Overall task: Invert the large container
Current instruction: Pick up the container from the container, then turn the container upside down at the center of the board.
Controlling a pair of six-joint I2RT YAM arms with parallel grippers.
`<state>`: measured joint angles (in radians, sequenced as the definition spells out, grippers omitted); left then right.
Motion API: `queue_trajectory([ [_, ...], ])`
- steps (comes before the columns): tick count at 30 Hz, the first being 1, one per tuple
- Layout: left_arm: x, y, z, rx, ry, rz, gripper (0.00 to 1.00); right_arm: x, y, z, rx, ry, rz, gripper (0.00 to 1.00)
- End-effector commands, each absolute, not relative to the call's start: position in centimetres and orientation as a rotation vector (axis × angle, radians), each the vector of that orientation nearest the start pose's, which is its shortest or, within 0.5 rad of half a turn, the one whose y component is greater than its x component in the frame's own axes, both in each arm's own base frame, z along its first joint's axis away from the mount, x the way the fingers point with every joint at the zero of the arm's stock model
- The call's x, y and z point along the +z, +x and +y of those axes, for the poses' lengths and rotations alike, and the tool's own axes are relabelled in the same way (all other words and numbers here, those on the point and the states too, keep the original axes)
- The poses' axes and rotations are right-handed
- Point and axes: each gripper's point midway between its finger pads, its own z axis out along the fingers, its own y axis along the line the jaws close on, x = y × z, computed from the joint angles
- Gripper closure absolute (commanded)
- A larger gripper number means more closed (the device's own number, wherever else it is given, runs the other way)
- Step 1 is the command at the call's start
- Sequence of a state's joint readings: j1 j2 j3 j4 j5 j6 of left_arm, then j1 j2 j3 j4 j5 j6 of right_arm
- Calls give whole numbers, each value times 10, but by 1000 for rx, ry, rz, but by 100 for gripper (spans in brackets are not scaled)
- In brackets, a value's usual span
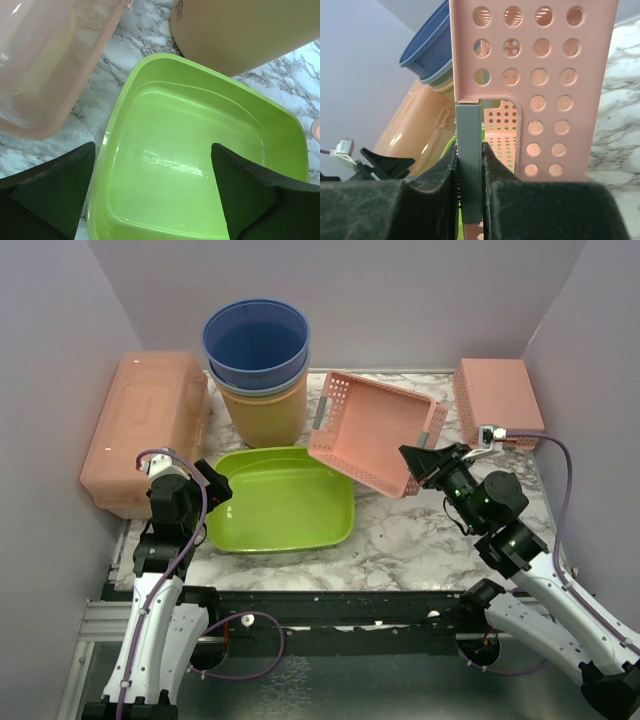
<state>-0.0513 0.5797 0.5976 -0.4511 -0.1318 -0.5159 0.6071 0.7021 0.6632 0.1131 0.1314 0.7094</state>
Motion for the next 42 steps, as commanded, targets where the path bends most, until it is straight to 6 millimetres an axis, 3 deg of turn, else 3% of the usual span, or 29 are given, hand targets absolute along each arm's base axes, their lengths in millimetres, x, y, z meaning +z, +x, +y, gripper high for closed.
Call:
queue_trajectory([
  [1, 191, 257, -12, -255, -533, 1919, 1, 344, 261, 155, 762, 167, 1496, 99],
  [9, 189, 258, -14, -262, -526, 1926, 1, 302, 276, 102, 299, 172, 1656, 99],
  [11, 188, 259, -15, -266, -523, 1930, 1, 312, 275, 95, 203, 76, 1640, 99],
  [14, 187, 260, -18, -281, -513, 1937, 1, 345, 277, 81, 80, -2, 1532, 99],
  [17, 186, 261, -19, -288, -509, 1946, 1, 350, 283, 96, 32, -185, 1526, 99],
  [24, 187, 261, -18, -288, -504, 1939, 1, 274, 311, 107, -280, -498, 1651, 99],
  [28, 187, 261, -19, -289, -504, 1939, 1, 225, 301, 120, -414, -843, 1584, 99],
  [32, 185, 261, -19, -289, -501, 1947, 1, 191, 280, 134, -360, -1103, 1538, 99],
  [42, 182, 262, -20, -291, -501, 1958, 1, 189, 259, 152, -215, -1226, 1460, 99],
])
